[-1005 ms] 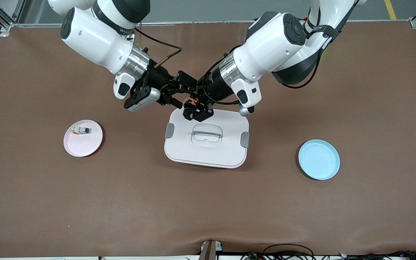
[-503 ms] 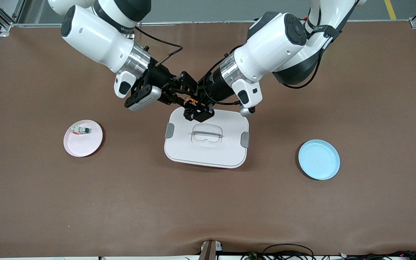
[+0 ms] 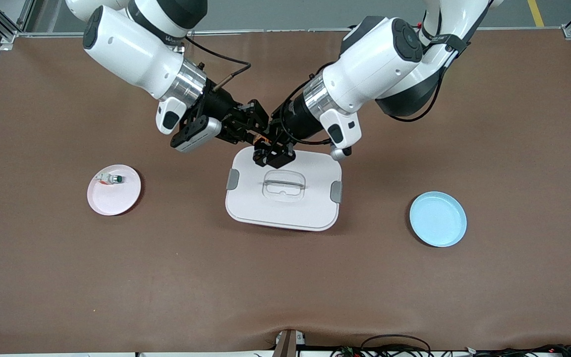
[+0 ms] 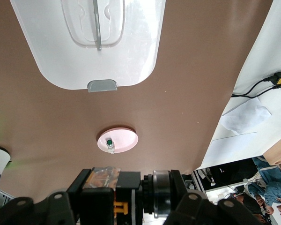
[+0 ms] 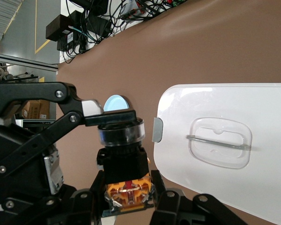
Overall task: Transfer orange switch to right arm and place
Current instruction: 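Close the right gripper on the switch and open the left gripper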
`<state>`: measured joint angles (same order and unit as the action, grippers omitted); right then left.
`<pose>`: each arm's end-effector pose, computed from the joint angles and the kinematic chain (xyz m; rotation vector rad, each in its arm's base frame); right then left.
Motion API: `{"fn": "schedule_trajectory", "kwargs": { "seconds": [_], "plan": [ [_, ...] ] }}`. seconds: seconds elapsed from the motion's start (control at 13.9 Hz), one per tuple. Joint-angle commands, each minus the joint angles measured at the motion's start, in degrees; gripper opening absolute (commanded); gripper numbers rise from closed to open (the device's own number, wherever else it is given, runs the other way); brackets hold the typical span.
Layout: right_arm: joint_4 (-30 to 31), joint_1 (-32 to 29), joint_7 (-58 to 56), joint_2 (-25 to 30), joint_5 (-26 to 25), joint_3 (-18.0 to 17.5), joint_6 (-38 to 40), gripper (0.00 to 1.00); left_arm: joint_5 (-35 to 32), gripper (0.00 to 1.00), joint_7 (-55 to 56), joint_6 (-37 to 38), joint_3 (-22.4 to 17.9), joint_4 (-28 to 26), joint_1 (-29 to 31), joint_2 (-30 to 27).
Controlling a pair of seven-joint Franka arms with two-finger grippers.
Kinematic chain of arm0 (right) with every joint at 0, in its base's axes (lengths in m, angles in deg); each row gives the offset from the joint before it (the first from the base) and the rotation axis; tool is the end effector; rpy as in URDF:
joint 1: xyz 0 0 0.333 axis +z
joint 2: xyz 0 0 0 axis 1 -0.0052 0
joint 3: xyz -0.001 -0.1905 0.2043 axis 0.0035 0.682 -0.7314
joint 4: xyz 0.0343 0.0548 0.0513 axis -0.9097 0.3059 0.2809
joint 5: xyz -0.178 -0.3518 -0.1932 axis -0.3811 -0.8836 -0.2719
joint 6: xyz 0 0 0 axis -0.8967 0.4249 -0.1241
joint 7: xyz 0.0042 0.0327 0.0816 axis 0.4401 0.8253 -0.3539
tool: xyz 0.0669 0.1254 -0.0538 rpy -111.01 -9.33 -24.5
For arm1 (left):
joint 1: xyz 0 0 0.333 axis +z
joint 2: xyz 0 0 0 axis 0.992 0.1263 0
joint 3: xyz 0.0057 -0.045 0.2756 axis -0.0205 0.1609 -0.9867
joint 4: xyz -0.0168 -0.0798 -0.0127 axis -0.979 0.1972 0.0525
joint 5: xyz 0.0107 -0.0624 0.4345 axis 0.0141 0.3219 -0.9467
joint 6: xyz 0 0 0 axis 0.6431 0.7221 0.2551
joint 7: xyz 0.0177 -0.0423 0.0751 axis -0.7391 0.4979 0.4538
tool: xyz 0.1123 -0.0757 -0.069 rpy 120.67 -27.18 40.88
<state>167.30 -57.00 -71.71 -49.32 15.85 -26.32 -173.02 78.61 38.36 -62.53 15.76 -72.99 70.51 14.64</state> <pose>0.5622 0.4212 0.4690 -2.3830 0.0808 -0.2172 0.5640 -0.5247 0.4742 1.8458 1.6218 -0.4800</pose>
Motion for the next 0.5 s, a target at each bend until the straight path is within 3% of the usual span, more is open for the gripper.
{"fn": "schedule_trajectory", "kwargs": {
  "seconds": [0.0, 0.14, 0.22, 0.43],
  "plan": [
    [-1.9, 0.9, 5.2, -0.7, -0.7, 0.2, 0.3, 0.00, -1.2, 0.32, 1.7, 0.3, -0.1, -0.2, -0.2, -0.9],
    [-1.9, 1.0, 5.3, -0.9, -0.7, 0.2, 0.3, 0.00, -1.2, 0.33, 1.7, 0.3, -0.1, -0.3, 0.0, -0.9],
    [-1.9, 1.0, 5.4, -0.9, -0.7, 0.2, 0.3, 0.00, -1.3, 0.41, 1.6, 0.3, -0.1, -0.2, 0.0, -0.9],
    [-1.9, 1.0, 5.4, -0.9, -0.2, 0.2, 0.3, 0.00, -1.9, 0.97, 1.2, 0.3, -0.1, -0.1, 0.0, -0.9]
  ]
}}
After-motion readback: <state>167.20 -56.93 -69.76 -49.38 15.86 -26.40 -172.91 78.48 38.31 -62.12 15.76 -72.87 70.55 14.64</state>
